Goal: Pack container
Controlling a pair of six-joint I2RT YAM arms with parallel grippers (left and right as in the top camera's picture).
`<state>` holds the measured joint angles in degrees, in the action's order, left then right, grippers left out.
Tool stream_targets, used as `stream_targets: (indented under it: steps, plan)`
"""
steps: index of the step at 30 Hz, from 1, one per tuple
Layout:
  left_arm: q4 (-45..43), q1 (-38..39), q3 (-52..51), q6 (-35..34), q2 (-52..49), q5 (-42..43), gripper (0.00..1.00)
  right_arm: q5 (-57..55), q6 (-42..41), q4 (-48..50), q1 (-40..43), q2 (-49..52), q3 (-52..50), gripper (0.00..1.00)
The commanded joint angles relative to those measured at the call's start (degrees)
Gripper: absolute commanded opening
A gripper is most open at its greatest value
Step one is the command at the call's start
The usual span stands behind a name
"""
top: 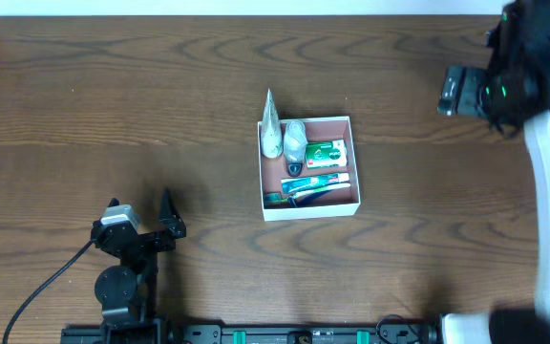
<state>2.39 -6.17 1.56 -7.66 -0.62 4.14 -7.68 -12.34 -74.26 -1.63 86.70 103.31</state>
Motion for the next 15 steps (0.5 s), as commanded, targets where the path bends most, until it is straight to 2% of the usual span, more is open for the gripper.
stream_targets:
  steps: [1, 5, 15]
  plan:
    - [1.25, -0.28, -1.33, -0.31, 0.39, 1.25, 0.98, -3.3, 1.97, 3.58, -2.99, -10.01, -7.58, 0.99]
    - [1.25, -0.28, -1.33, -0.31, 0.39, 1.25, 0.98, -2.27, 1.95, 17.9, -3.63, -23.26, -22.73, 0.99]
    - [1.25, -0.28, -1.33, -0.31, 0.39, 1.25, 0.98, 4.79, 3.23, 70.25, -3.54, -53.77, -68.0, 0.99]
